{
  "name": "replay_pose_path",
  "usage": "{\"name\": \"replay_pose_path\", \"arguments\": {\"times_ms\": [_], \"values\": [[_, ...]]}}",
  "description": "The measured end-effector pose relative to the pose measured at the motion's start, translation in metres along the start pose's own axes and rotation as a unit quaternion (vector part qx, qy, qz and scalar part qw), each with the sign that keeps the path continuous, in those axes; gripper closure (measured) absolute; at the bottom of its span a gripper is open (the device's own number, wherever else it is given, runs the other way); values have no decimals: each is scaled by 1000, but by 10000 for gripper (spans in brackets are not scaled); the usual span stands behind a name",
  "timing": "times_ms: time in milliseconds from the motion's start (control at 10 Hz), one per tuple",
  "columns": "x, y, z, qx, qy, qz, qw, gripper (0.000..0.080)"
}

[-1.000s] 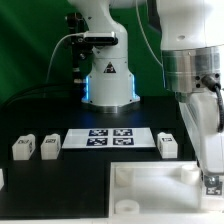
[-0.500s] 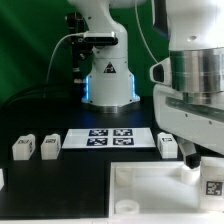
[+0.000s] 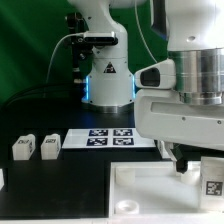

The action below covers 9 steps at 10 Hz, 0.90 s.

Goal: Assemble one leg

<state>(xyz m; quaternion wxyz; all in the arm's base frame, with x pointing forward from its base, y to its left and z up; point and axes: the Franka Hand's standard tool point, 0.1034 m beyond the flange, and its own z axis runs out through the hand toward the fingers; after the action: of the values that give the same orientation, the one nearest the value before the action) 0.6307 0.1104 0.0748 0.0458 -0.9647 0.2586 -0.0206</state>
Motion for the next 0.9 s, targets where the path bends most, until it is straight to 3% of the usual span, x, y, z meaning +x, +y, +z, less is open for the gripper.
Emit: {"name": "replay_pose_path", "arguments": {"times_ms": [400, 700, 900], "values": [[3, 3, -1, 5, -3, -126, 992, 151], [4, 5, 0, 7, -3, -95, 995, 151], [5, 5, 0, 7, -3, -96, 995, 383]]}}
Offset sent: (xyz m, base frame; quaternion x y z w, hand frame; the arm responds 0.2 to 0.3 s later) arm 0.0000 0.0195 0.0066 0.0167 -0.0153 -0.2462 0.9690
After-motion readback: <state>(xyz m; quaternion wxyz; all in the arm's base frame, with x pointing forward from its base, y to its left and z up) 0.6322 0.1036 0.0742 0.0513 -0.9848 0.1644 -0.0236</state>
